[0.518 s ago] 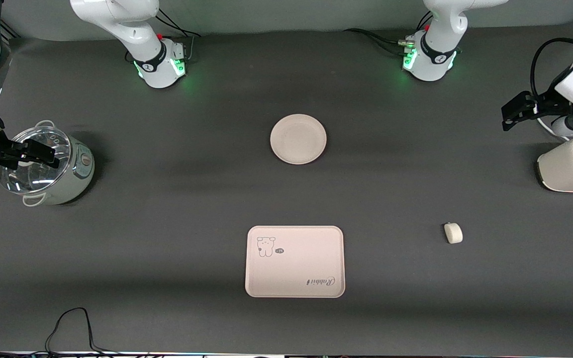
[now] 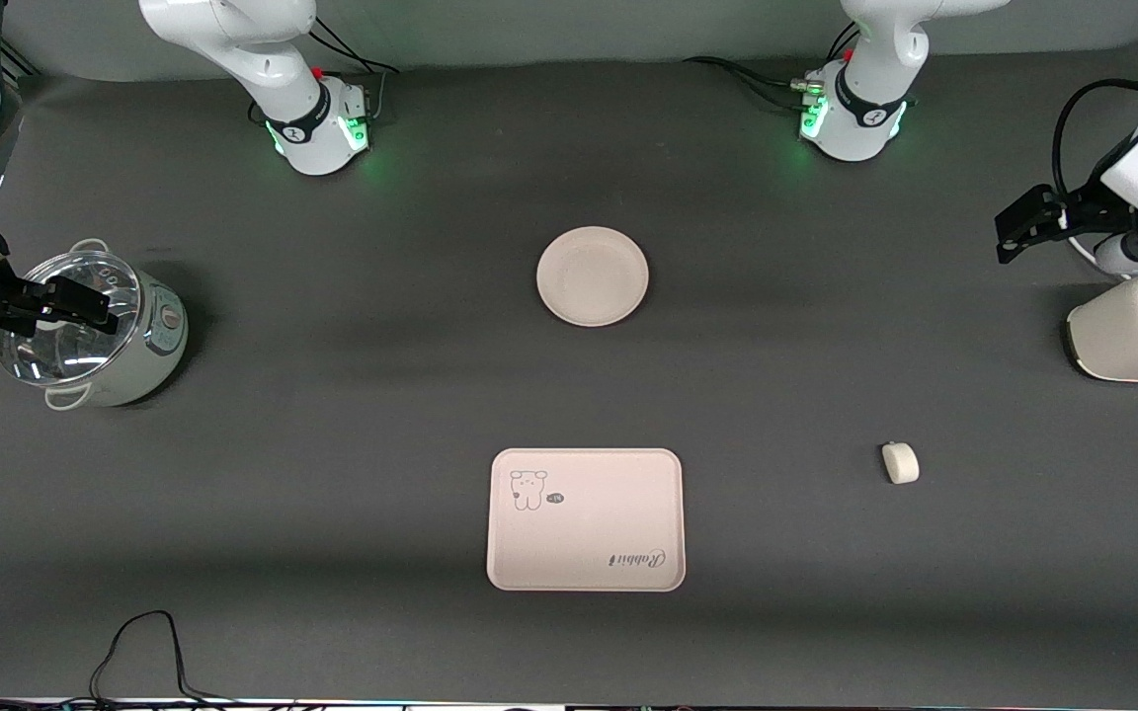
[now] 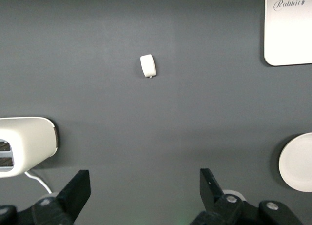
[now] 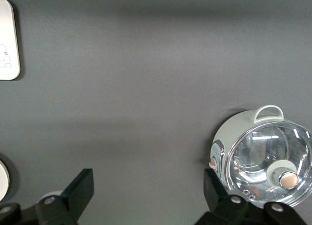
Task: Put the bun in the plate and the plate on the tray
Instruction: 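Reach the left gripper down to the small white bun and grasp it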
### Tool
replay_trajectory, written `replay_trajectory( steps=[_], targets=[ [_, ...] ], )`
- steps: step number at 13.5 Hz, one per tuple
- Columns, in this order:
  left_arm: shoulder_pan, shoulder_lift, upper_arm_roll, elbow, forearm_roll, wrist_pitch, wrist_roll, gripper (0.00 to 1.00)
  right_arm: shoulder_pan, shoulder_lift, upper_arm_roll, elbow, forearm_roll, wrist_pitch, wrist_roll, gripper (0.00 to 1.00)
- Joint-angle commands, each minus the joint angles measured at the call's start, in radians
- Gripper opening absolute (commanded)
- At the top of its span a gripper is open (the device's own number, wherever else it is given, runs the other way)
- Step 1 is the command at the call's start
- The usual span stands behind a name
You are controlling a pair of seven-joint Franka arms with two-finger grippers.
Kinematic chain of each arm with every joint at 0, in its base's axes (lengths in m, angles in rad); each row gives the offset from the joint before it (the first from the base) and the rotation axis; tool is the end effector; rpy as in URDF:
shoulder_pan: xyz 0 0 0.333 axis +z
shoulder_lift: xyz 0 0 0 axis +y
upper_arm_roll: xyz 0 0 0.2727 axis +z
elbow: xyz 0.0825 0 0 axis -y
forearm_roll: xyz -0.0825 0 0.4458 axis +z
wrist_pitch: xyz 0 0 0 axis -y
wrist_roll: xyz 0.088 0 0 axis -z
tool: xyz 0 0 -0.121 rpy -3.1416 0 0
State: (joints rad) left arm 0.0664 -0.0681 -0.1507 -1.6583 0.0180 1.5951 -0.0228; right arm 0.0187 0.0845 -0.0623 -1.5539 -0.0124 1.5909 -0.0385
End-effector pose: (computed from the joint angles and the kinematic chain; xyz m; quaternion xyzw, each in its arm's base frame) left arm 0.5977 -0.0505 0.5635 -0.9994 0.0308 -0.0028 0.0140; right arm 0.6371 -0.0281 0.5250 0.9997 -0.0022 -0.0240 0.0078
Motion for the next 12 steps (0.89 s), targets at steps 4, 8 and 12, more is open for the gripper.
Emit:
replay_trajectory(
  steps=[4,8,12],
  targets=[
    [0.0,0.221,0.011,-0.015,0.008,0.222,-0.006,1.0,-0.002,-0.005,-0.002,0.003,0.02,-0.005,-0.021,1.0],
    [0.001,0.367,0.016,-0.089,0.038,0.447,-0.034,1.0,-0.002,-0.006,-0.002,-0.002,0.02,-0.006,-0.021,1.0],
    [0.001,0.485,0.02,-0.213,0.063,0.761,-0.075,1.0,0.0,-0.006,-0.002,0.0,0.022,-0.009,-0.021,1.0]
  ],
)
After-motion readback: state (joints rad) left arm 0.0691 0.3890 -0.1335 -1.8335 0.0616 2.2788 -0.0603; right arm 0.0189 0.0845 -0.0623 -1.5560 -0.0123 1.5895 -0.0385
